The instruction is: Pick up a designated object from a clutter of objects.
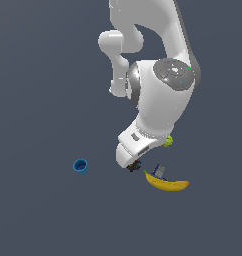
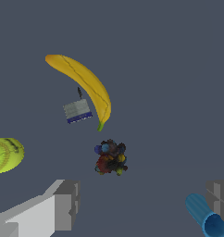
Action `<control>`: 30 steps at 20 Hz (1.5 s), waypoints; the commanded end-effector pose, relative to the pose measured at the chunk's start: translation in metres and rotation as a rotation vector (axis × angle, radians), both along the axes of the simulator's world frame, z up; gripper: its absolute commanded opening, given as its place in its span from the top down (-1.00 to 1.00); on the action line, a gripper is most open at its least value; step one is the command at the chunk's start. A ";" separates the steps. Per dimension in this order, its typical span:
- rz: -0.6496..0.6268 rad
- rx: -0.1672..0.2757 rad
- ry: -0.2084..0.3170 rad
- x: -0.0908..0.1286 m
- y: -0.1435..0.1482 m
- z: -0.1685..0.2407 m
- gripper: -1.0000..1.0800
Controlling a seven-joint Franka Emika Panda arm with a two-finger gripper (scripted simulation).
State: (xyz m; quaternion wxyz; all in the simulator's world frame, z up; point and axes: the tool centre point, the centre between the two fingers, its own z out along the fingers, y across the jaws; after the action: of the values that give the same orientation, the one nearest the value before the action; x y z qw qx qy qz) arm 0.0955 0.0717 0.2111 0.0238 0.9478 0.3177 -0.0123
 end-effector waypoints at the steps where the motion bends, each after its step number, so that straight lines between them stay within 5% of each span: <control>1: 0.098 0.004 0.002 0.011 0.018 -0.020 -0.92; 15: 0.532 0.042 0.009 0.040 0.103 -0.119 -0.92; 30: 0.619 0.053 0.010 0.042 0.121 -0.148 -0.92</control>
State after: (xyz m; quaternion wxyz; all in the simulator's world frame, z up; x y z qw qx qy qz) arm 0.1374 0.1923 0.0667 0.0002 0.8064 0.5913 -0.0003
